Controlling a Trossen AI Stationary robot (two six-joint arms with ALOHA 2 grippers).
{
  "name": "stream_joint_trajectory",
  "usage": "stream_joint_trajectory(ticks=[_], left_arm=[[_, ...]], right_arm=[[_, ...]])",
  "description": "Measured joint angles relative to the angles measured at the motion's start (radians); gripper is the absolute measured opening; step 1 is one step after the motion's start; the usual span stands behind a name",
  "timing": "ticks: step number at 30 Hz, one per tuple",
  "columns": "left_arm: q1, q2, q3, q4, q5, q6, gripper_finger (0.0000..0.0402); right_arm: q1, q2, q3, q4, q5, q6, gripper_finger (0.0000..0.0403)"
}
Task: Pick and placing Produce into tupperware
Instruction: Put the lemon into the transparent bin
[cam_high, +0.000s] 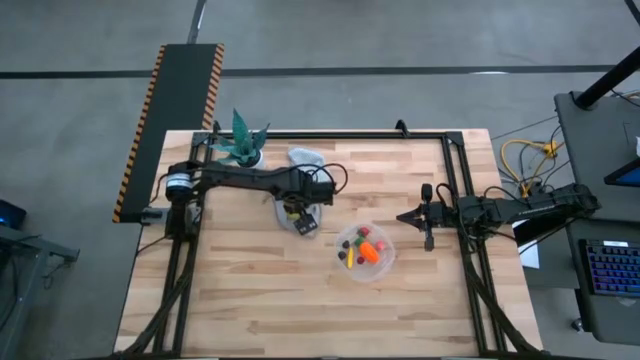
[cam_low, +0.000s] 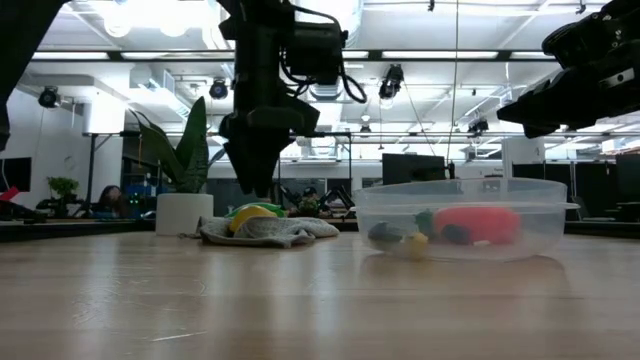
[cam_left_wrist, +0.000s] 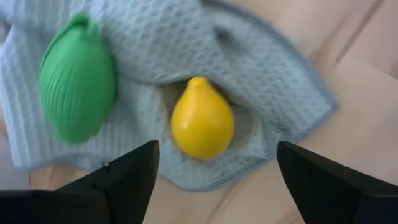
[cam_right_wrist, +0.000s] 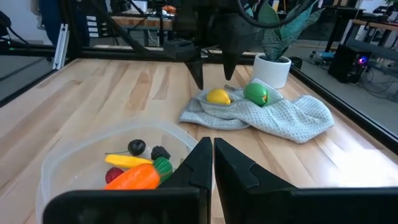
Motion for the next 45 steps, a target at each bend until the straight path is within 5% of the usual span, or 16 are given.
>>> stream_joint_trajectory(ticks=[45], left_arm=[[0.024,0.003,-0.140,0.186,0.005,-0.071,0.0308]], right_arm=[[0.000,0.000,0.000,0.002,0.001,-0.058,0.0009]])
